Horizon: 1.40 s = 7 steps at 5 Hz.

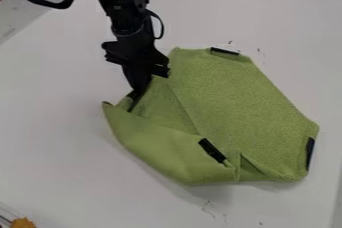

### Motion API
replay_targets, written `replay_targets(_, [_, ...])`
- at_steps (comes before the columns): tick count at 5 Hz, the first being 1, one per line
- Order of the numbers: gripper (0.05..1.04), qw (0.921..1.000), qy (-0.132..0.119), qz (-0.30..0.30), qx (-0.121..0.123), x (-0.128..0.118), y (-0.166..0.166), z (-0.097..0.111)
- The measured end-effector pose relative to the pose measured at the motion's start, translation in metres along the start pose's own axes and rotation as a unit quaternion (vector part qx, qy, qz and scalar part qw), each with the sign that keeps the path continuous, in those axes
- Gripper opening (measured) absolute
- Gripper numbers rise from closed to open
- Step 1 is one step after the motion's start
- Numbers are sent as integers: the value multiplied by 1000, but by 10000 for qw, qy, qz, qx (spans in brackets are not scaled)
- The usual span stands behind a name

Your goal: Unfold the cloth to the left

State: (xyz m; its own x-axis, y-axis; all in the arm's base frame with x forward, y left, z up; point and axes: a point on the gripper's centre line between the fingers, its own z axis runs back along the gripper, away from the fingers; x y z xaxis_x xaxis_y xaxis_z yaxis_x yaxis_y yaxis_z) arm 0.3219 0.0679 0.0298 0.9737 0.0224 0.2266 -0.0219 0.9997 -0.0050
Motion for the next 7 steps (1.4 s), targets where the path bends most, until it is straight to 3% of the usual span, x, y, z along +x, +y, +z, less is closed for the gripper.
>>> replay_targets(2, [72, 9998, 38, 113, 185, -12, 31, -1])
replay_targets(3, [215, 9994, 203, 2, 268, -17, 43, -7])
replay_targets(5, [777, 9968, 387, -349, 604, -5, 73, 6])
replay_targets(6, [998, 9962, 389, -419, 655, 2, 78, 13])
replay_targets(7, [1006, 9967, 449, -411, 531, 1, 76, 15])
